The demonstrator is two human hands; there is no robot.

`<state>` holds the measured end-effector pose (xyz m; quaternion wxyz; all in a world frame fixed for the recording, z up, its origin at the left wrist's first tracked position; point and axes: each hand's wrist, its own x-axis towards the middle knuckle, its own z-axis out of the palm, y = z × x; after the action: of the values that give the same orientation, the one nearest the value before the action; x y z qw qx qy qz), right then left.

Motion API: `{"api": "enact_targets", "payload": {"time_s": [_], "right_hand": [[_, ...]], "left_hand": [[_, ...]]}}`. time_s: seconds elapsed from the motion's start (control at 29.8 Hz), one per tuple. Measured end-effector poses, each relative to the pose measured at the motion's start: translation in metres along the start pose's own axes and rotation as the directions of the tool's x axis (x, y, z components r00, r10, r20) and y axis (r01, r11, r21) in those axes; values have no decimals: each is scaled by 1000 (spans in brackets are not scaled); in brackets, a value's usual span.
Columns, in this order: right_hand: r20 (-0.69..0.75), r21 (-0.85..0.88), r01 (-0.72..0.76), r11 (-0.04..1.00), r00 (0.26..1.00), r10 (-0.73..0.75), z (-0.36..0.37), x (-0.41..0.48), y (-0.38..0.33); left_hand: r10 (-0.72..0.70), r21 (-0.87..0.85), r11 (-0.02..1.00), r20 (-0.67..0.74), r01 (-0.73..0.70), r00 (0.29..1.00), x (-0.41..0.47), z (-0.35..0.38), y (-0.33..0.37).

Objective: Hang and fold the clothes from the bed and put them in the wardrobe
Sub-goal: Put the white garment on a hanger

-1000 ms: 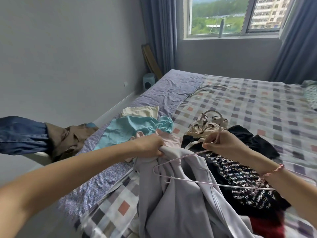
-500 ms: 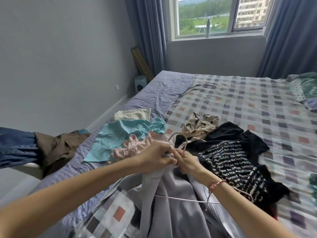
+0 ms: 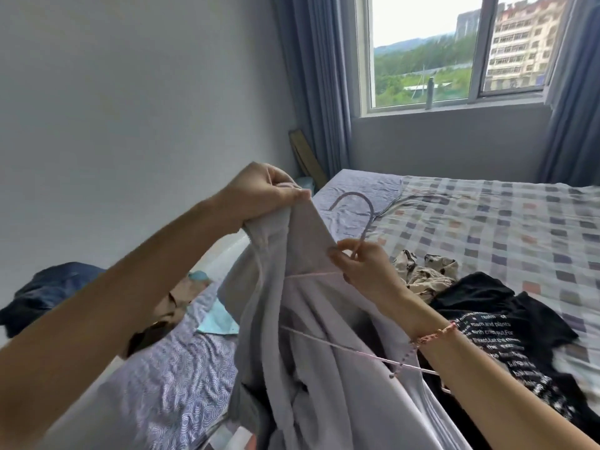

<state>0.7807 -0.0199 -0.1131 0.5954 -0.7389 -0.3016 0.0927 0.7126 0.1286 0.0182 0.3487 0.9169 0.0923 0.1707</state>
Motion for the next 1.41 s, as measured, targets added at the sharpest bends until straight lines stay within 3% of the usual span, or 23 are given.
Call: {"api": "enact_targets", "payload": {"time_s": [0.07,0.1,0.24,0.37,0.5,0.6,0.71,0.77,0.84,0.91,0.97,1.01,1.14,1.28,1.34,1.41], "right_hand": [[-49,-89,20,996,998,-24,-8,2,-7],[-55,-176,33,984,998,-43,-15,5,-13],[13,-521,-11,854,1000,21,-43,10,-21],[29,-591,-62,804,995,98,-24,-10,1],[34,-752,-102,651,981,193,-17,-21,20],[75,-661,-75,747,983,166,-32,-18,21],[90,-269,-115,956,986,143,-19,-16,22],[120,98,-238,966,967,226,-7,-14,29],[133,236,-325,916,944,301,-3,-17,35],[72,247,-308,919,951,300,0,-22,41],[14,240,-252,938,967,256,4,-24,44],[11,211,-218,953,975,221,6,-24,41],[75,165,-113,980,992,102,9,-26,20],[127,-84,16,996,992,-6,-24,-28,23],[-55,-180,20,983,998,-30,-51,-29,45],[-291,-80,-107,991,953,79,-73,-34,82]], "left_hand": [[-58,-110,993,-62,51,996,8,-9,6],[-69,-85,994,-59,63,996,9,-14,8],[-80,193,980,109,57,991,-3,8,-2],[-110,151,985,215,78,970,-19,45,-16],[-93,186,982,272,43,958,-24,48,-19],[-98,139,988,287,59,953,-24,43,-24],[-58,20,998,331,55,942,-33,66,-24],[-28,-43,998,401,50,916,-45,92,-33],[-56,-29,996,532,85,845,-60,109,-48],[-85,79,996,589,47,804,-65,112,-67],[-34,329,938,391,-106,920,-58,106,-84],[7,409,901,326,-148,945,-54,102,-87],[26,261,945,544,-198,839,-45,109,-99],[80,266,937,464,-225,882,-44,83,-123],[134,190,953,432,-235,892,-49,62,-133],[80,231,954,416,-190,906,-57,43,-143]]}}
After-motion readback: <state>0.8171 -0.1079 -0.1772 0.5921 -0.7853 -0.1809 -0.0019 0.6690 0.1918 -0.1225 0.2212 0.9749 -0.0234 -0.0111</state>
